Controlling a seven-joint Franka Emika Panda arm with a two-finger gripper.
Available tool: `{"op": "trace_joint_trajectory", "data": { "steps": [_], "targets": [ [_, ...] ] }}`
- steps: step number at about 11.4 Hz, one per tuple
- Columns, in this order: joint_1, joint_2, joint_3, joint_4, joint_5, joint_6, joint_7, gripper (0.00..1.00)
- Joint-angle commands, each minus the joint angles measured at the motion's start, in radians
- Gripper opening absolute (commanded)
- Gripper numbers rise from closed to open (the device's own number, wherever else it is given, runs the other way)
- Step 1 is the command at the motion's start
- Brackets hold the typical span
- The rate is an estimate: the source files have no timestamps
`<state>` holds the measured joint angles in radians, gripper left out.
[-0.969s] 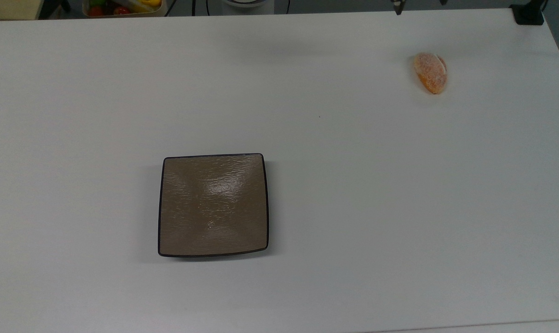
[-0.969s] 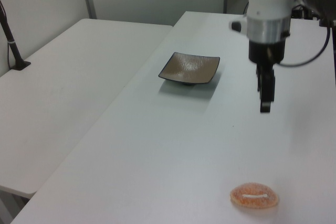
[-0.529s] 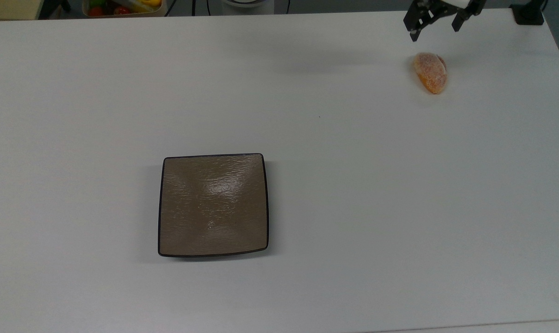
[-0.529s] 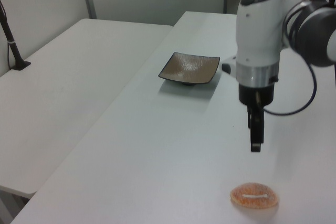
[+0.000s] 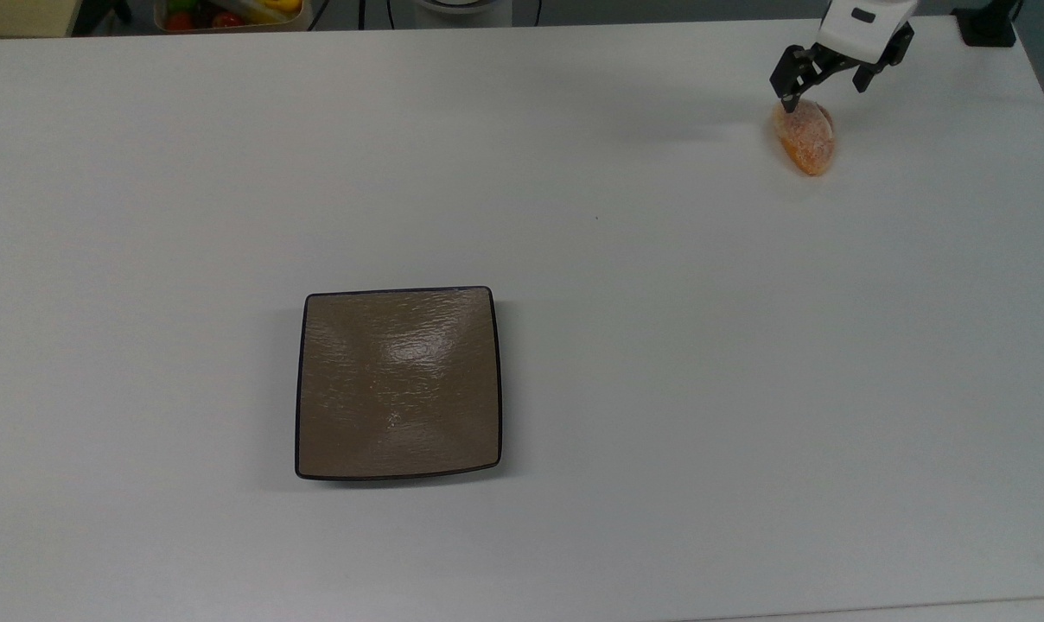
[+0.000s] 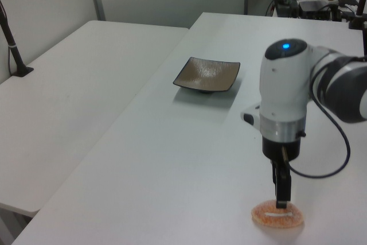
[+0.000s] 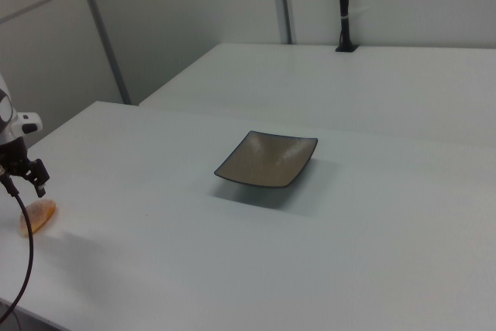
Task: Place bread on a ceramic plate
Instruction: 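Lower the gripper onto the bread roll and close on it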
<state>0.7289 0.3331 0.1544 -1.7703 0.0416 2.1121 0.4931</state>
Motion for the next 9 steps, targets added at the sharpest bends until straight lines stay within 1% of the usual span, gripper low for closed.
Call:
{"op": "trace_joint_trajectory", "data": {
  "steps": [1,3,6,8,9],
  "targets": [
    [0.010,0.026,0.008,-0.049,0.000,0.077,0.030,1.00],
    [0.015,0.044,0.013,-0.067,-0.005,0.115,0.032,1.00],
    [0.015,0.081,0.013,-0.084,-0.055,0.185,0.080,1.00],
    [0.015,0.087,0.014,-0.084,-0.063,0.187,0.085,1.00],
    [0.015,0.087,0.014,-0.084,-0.062,0.187,0.085,0.94]
  ]
}}
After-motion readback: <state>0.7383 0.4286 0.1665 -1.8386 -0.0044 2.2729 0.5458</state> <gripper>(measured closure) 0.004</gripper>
